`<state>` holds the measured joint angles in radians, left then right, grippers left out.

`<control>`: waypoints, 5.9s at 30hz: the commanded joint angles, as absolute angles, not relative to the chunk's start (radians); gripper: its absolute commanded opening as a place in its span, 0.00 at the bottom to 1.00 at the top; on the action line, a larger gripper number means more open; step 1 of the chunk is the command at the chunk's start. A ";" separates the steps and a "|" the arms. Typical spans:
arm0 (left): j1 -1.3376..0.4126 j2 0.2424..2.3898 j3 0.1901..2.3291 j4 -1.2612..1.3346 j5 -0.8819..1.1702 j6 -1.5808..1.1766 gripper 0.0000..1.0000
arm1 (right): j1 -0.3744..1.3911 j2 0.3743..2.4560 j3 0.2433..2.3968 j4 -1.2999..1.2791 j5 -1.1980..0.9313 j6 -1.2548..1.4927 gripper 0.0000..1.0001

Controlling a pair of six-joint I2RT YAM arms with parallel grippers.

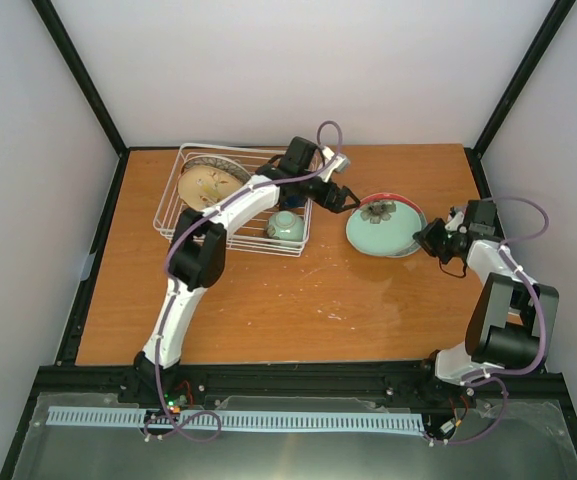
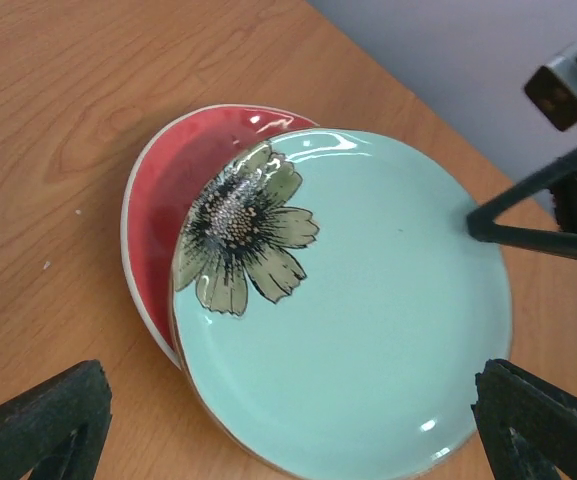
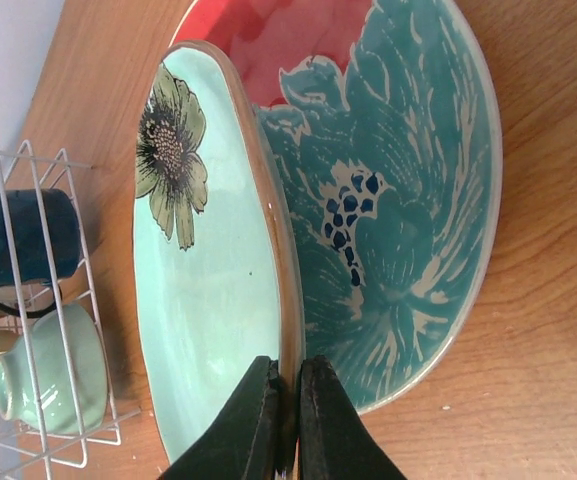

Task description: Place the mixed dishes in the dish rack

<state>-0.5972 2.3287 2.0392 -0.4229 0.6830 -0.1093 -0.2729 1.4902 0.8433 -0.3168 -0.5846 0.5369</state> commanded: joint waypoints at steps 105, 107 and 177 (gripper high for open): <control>-0.239 1.565 1.705 -0.329 0.741 0.171 0.01 | -0.495 1.117 0.630 -0.128 -0.945 0.554 0.20; -0.183 1.489 1.589 -0.236 0.798 0.185 0.01 | -0.495 1.129 0.624 -0.122 -0.947 0.554 0.20; 0.354 1.880 1.393 -0.462 1.455 1.453 0.01 | -0.411 1.220 0.615 0.000 -0.945 0.606 0.21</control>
<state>0.3534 1.8286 1.3178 -0.4061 1.3651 1.2942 -0.4160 1.2133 0.5987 -0.0330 -0.9527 0.5957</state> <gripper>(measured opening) 0.123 0.212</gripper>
